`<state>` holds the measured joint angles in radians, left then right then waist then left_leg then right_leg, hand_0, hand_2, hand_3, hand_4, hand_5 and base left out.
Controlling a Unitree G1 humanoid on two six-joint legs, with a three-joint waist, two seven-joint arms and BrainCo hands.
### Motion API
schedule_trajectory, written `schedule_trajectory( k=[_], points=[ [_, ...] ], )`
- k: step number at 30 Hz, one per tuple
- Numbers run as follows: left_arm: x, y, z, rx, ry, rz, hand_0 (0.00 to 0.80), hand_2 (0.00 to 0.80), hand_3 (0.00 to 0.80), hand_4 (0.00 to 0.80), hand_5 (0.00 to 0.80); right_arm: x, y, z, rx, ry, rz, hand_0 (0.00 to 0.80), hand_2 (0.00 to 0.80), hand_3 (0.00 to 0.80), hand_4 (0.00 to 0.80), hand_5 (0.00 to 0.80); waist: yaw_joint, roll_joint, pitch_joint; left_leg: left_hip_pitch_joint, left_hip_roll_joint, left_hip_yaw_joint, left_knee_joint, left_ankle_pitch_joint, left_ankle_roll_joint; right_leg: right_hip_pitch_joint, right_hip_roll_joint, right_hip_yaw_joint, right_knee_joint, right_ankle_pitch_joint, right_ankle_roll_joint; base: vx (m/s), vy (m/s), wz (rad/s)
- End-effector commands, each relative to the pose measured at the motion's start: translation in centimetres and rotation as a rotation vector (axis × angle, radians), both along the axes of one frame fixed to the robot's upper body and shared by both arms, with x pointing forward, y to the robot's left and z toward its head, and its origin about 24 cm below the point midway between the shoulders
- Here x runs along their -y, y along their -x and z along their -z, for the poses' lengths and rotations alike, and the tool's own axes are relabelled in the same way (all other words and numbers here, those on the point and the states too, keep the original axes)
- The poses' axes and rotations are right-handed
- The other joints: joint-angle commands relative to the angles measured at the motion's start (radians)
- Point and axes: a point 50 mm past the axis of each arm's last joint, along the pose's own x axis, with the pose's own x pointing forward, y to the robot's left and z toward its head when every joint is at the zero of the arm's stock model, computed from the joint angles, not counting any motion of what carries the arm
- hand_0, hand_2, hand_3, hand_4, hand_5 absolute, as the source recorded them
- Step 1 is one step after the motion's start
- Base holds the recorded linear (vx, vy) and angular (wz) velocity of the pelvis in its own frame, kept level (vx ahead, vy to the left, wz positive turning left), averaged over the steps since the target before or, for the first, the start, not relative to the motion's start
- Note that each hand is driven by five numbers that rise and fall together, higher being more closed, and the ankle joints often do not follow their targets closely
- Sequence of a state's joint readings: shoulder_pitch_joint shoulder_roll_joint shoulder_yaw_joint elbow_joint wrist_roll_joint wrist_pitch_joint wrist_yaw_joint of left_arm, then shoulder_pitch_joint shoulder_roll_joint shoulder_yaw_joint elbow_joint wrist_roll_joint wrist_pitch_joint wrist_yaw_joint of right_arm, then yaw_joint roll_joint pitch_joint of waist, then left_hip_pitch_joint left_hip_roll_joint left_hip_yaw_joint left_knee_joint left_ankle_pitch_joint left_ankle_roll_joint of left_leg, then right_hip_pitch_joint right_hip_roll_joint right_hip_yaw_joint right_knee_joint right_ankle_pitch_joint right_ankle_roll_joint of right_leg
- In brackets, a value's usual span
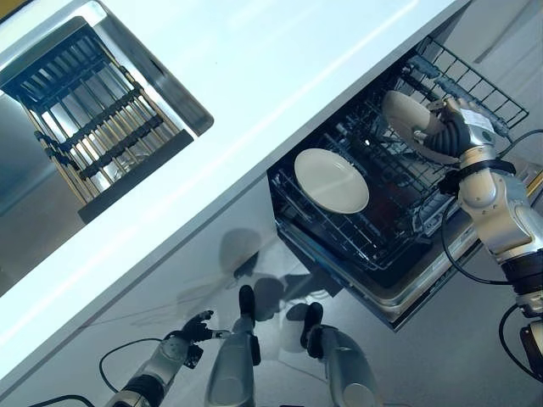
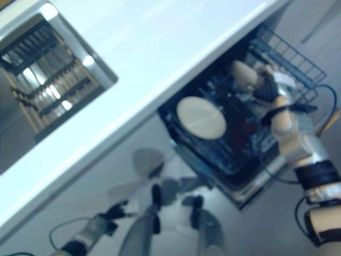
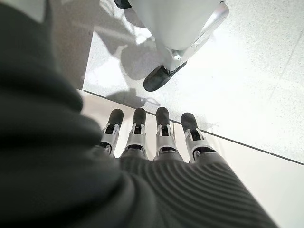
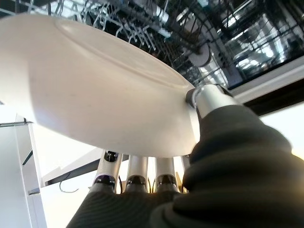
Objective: Take plates into dishwasher
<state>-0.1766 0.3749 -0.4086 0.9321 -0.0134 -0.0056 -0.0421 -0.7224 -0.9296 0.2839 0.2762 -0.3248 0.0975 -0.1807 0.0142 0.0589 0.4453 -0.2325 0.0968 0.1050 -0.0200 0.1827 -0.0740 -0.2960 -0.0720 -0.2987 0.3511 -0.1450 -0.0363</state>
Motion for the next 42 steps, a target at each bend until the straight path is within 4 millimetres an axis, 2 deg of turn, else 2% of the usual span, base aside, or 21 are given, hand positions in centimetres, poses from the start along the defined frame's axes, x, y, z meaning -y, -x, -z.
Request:
schedule_trajectory(
  k=[1,7,16,21,42],
  points=[
    [-1.8,1.5,0.4,-0.035,-0.035,-0.034,0.000,0.000,0.000,0.000,0.000,-1.1,1.7,-4.3,0.179,0.058,-0.075,0.800,0.800,0.800,0.800,0.800,-0.004,-0.080,-0.015,0.093,-0.083,0.064,-0.011,-0.180,0.067,0.159,0.093,-0.004,-0.294,0.054,0.016,0.000,0.000,0.00],
    [-1.8,1.4,0.4,-0.039,-0.036,-0.037,0.000,0.000,0.000,0.000,0.000,-1.9,1.7,-4.6,0.149,0.006,-0.111,0.800,0.800,0.800,0.800,0.800,-0.004,-0.083,-0.015,0.090,-0.083,0.064,-0.006,-0.181,0.067,0.161,0.094,-0.001,-0.298,0.056,0.016,0.000,0.000,0.00],
    [-1.2,1.2,0.5,-0.036,-0.034,-0.025,0.000,0.000,0.000,0.000,0.000,-2.9,0.4,-2.8,0.060,-0.113,-0.155,0.800,0.800,0.800,0.800,0.800,0.004,-0.079,-0.011,0.087,-0.085,0.064,-0.004,-0.180,0.065,0.167,0.093,-0.005,-0.308,0.058,0.013,0.000,0.000,0.00],
    [-0.9,0.7,0.3,-0.026,-0.033,-0.016,0.000,0.000,0.000,0.000,0.000,-3.2,-0.6,-2.6,0.026,-0.151,-0.155,0.800,0.800,0.800,0.800,0.800,0.014,-0.072,-0.002,0.077,-0.087,0.061,0.000,-0.179,0.063,0.162,0.091,-0.010,-0.310,0.060,0.012,0.000,0.000,0.00],
    [-0.1,-0.5,-0.2,0.003,-0.010,0.007,0.000,0.000,0.000,0.000,0.000,-2.1,-2.7,-1.4,-0.051,-0.246,-0.068,0.800,0.800,0.800,0.800,0.800,0.029,-0.039,0.023,0.047,-0.096,0.055,-0.004,-0.166,0.059,0.122,0.079,-0.027,-0.292,0.060,0.011,0.000,0.000,0.00]
  ],
)
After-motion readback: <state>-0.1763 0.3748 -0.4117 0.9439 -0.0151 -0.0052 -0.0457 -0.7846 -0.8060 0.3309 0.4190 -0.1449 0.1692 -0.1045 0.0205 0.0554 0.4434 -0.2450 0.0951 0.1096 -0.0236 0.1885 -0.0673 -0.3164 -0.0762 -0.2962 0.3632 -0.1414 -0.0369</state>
